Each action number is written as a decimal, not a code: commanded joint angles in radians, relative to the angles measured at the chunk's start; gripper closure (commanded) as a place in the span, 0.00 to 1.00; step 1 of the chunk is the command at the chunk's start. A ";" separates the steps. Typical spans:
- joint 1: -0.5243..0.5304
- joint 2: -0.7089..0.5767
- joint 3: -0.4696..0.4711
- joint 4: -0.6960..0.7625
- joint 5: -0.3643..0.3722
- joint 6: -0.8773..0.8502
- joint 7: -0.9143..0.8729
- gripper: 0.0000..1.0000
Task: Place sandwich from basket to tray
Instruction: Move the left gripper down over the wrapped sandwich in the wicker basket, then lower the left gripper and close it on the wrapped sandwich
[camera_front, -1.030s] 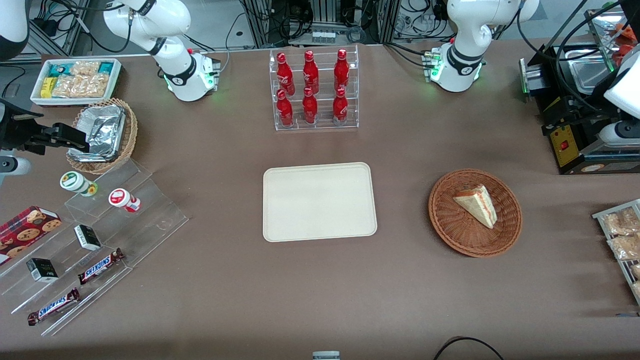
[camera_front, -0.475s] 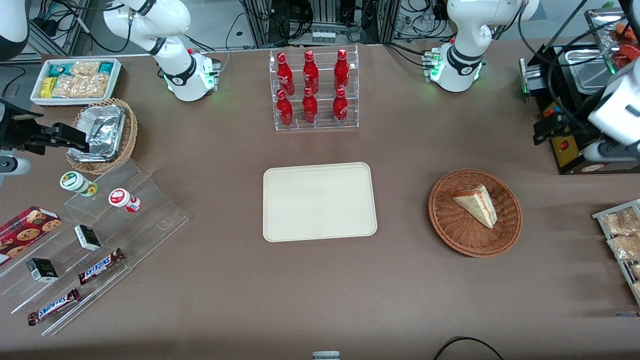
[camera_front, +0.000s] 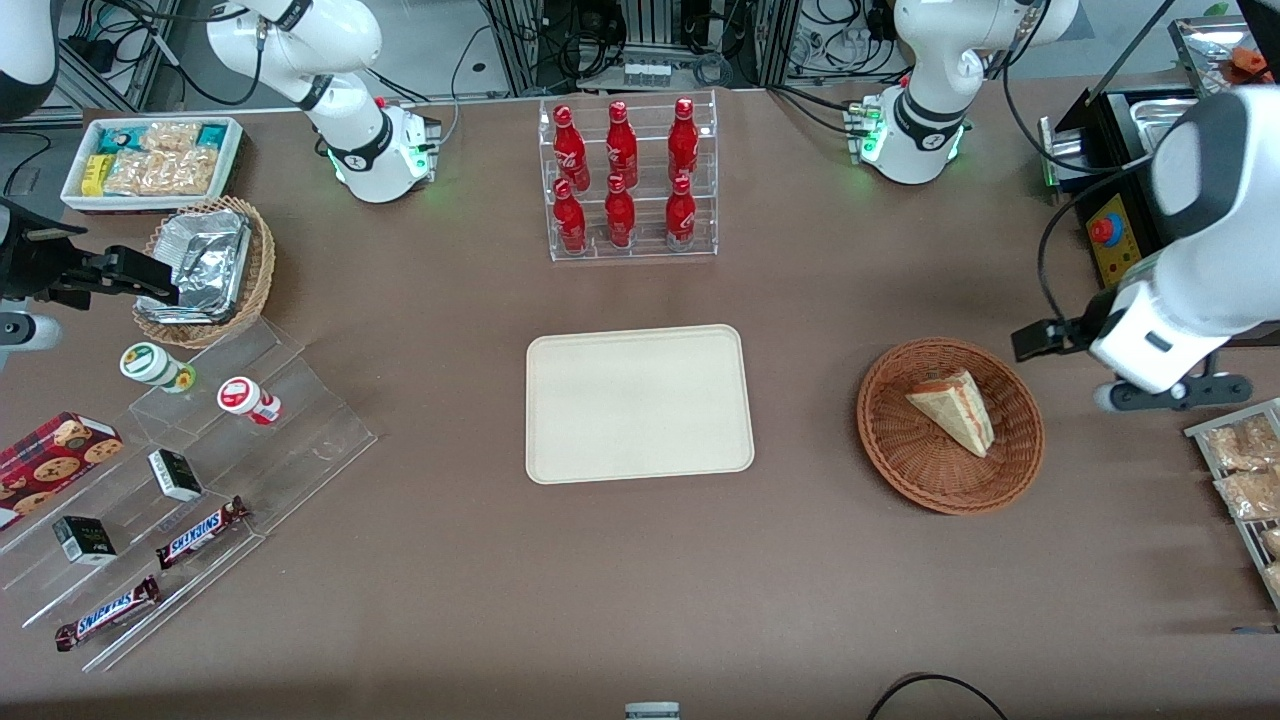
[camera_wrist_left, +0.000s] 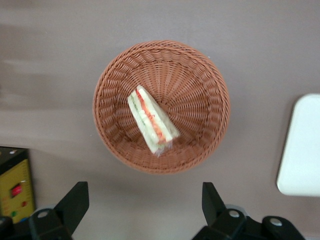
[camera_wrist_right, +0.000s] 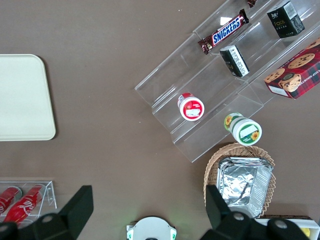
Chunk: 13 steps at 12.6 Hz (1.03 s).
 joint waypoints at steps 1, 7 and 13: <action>-0.011 -0.033 0.005 -0.164 0.011 0.147 -0.084 0.00; -0.005 -0.032 0.007 -0.462 0.007 0.547 -0.406 0.00; -0.005 0.036 0.007 -0.500 0.008 0.633 -0.500 0.00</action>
